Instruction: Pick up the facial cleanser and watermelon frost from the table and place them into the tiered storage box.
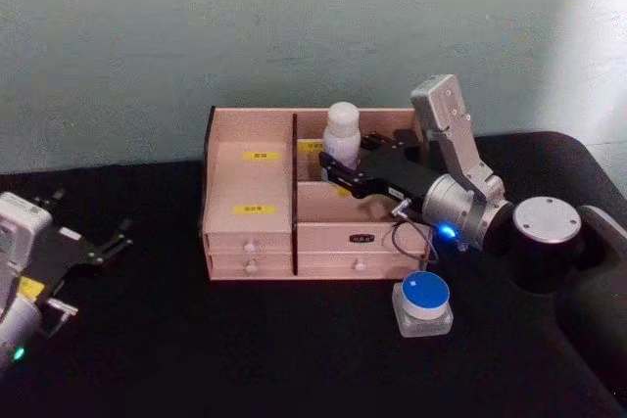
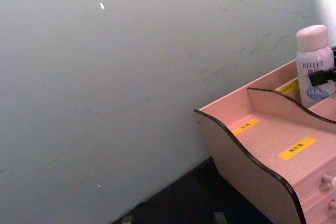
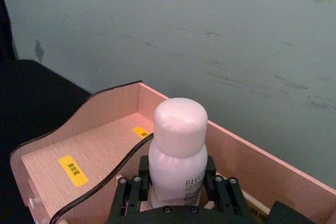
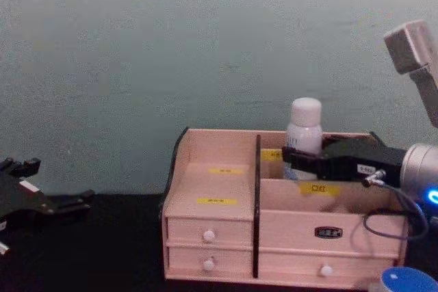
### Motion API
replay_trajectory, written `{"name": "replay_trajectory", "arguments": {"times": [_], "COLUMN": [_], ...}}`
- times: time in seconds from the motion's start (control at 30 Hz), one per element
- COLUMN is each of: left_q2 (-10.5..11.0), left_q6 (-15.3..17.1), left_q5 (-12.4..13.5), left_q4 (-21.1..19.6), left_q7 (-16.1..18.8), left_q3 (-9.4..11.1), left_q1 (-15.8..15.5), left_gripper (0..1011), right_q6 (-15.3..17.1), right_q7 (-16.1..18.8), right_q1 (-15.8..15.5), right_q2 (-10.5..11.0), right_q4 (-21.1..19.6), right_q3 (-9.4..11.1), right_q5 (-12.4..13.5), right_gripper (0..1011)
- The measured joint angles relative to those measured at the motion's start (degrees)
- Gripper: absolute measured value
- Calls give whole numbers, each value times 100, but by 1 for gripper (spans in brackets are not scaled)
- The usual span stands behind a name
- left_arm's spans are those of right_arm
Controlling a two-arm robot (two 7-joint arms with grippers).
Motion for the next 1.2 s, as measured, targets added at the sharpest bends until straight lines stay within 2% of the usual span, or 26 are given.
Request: {"name": "replay_trajectory", "arguments": {"times": [0.2, 0.3, 0.33, 0.63, 0.87, 1.2], "left_q2": [0, 0, 0, 0, 0, 0], "left_q6": [0, 0, 0, 0, 0, 0], "left_q5": [0, 0, 0, 0, 0, 0], "left_q4": [0, 0, 0, 0, 0, 0], "left_q7": [0, 0, 0, 0, 0, 0], "left_q3": [0, 0, 0, 0, 0, 0], "left_q1": [0, 0, 0, 0, 0, 0], "left_gripper": [1001, 1001, 1001, 1001, 1001, 1001], "right_q6": [-4, -5, -5, -9, -13, 72], "right_q7": [2, 3, 3, 5, -10, -107], "right_q1": [-3, -4, -4, -6, -45, -460], "right_q2": [2, 3, 3, 3, 20, 244], "right_q4": [-2, -3, -3, -4, -97, -1009], "right_q3": [-2, -2, -2, -2, 20, 230], "right_q5": [5, 6, 6, 10, 13, 115], "right_gripper": [612, 700, 758, 1002, 1000, 1000]}}
